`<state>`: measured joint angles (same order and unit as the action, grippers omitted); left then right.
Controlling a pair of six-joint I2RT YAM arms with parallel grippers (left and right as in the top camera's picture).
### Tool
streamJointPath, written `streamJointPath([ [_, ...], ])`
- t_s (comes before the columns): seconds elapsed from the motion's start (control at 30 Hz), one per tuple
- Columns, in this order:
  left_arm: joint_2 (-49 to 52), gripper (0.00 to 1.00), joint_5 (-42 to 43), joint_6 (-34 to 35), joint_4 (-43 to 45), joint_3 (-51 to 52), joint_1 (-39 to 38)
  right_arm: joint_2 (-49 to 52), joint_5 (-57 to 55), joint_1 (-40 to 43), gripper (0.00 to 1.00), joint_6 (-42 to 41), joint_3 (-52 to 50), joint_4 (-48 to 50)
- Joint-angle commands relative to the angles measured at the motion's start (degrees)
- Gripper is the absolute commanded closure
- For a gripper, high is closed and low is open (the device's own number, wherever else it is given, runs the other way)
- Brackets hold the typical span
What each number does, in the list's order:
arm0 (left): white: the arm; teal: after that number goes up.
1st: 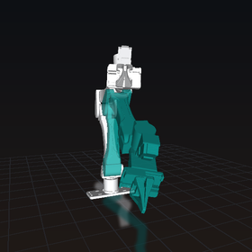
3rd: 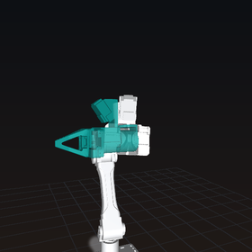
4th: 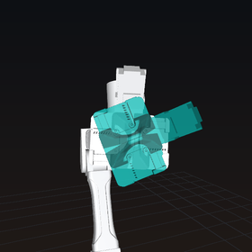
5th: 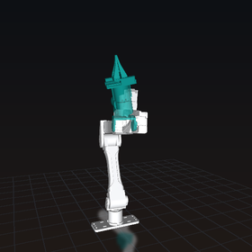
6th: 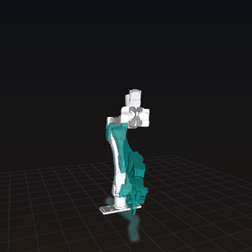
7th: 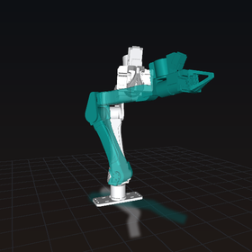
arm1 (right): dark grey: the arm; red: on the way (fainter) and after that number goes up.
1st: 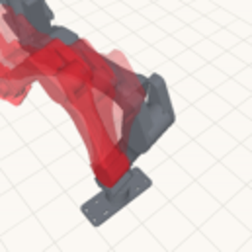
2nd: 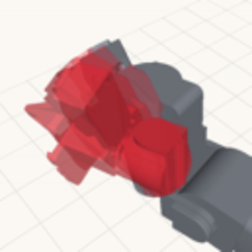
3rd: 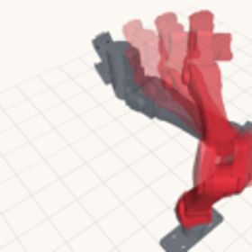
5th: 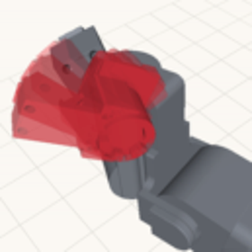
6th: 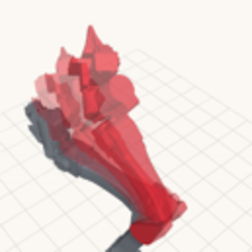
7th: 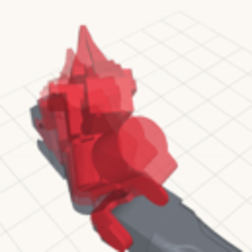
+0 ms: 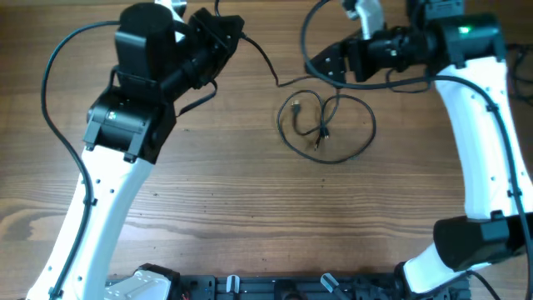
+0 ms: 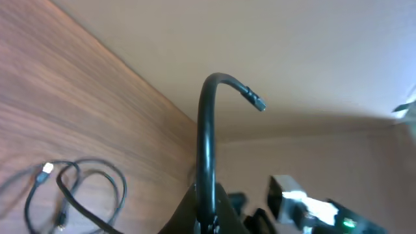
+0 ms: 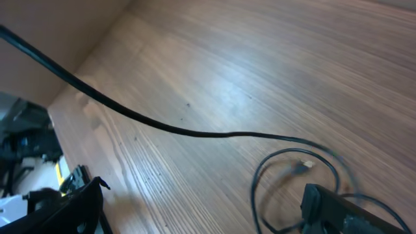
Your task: Untangle cables
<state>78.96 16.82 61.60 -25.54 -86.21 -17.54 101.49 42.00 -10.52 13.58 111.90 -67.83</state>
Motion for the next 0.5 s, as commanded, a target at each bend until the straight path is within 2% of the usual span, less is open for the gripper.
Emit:
streamJointPath([
  [0.0, -0.09, 0.96, 8.28, 7.32, 0.7, 0.15, 2.97, 3.48, 1.25, -3.06, 0.0, 1.44, 0.11, 2.47],
  [0.13, -0.09, 0.96, 11.28, 11.8, 0.7, 0.15, 4.96, 4.98, 2.29, -6.82, 0.01, 3.61, 0.11, 6.97],
  [0.2, -0.09, 0.96, 12.37, 12.63, 0.92, 0.15, 5.57, 5.03, 3.02, -8.57, 0.04, 5.7, 0.11, 9.42],
  [0.33, -0.09, 0.96, 12.74, 12.61, 0.92, 0.15, 6.6, 5.05, 3.04, -11.32, 0.22, 6.58, 0.11, 12.04],
  [0.4, -0.09, 0.96, 12.79, 12.63, 0.92, 0.15, 7.21, 5.05, 2.8, -11.74, 0.28, 7.45, 0.11, 11.96],
  [0.47, -0.09, 0.96, 13.7, 12.63, 0.9, 0.15, 8.04, 5.05, 2.62, -11.76, 0.39, 7.41, 0.11, 11.74],
])
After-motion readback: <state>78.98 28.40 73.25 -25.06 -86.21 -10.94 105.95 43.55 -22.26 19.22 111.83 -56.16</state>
